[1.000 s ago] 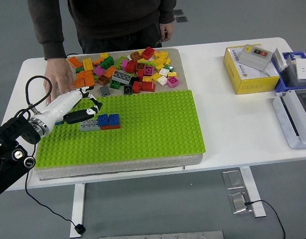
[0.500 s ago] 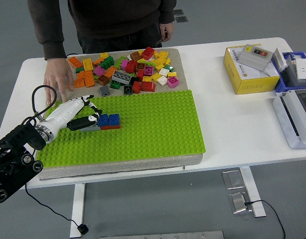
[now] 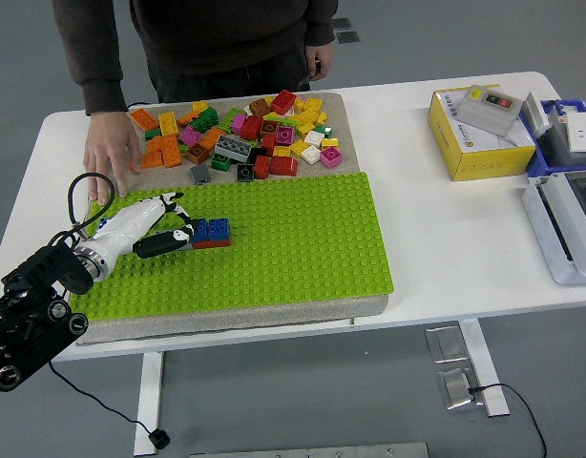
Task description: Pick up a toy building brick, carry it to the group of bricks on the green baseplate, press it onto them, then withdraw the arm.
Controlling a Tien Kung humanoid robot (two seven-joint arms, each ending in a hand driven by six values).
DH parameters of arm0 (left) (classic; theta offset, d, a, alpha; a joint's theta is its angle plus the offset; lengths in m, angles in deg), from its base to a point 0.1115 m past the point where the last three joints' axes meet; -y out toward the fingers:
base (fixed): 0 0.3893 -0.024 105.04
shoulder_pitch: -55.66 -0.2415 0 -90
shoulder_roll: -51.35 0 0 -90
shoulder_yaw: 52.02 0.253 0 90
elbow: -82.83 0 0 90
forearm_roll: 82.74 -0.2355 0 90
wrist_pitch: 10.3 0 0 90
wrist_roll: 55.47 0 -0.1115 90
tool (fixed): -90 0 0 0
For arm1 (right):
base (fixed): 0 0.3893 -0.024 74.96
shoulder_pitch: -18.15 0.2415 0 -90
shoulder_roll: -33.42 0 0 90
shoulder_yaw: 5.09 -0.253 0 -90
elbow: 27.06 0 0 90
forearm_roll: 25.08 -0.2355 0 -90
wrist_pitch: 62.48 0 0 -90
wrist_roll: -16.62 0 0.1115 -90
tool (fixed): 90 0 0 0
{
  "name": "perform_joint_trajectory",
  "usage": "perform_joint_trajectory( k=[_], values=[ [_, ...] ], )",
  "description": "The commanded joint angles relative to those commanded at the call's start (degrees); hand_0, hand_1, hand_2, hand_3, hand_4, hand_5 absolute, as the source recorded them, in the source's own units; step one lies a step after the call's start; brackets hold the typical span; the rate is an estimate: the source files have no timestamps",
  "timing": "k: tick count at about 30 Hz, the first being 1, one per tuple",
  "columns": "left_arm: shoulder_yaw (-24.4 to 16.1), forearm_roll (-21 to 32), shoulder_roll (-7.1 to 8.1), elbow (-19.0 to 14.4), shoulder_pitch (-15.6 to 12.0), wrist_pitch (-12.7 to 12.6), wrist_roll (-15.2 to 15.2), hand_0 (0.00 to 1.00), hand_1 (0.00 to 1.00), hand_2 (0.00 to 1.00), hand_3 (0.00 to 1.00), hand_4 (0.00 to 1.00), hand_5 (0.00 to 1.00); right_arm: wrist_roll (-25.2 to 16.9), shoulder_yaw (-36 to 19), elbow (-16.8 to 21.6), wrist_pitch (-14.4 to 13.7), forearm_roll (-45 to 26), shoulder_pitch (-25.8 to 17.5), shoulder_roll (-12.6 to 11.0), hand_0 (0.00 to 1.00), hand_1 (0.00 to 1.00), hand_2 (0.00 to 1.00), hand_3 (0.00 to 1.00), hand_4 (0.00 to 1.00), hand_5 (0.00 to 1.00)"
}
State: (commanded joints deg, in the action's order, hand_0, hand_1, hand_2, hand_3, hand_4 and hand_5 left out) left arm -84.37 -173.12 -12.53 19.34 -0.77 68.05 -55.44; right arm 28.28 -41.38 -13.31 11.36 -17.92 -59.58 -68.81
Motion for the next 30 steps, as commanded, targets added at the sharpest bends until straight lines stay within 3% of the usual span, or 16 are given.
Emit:
perform_joint_trajectory(
  k=[10,30],
  values=[
    [0.1,-0.2,-1.50,1.3,0.1,-0.3,-0.3,0.998,0.998,0.998,0.626,0.538,0.882,-0.1,0.2,0.0,0.0,-0.3,0.1,0.1,0.641,0.567,0.670,0.662,0.513,0.998],
    [0.5,-1.3,-2.34,1.6,-0.3,-1.0,-1.3,0.998,0.998,0.998,0.630,0.532,0.888,0.0,0.0,0.0,0.0,-0.2,0.1,0.3,0.643,0.567,0.670,0.663,0.513,0.998]
  ],
)
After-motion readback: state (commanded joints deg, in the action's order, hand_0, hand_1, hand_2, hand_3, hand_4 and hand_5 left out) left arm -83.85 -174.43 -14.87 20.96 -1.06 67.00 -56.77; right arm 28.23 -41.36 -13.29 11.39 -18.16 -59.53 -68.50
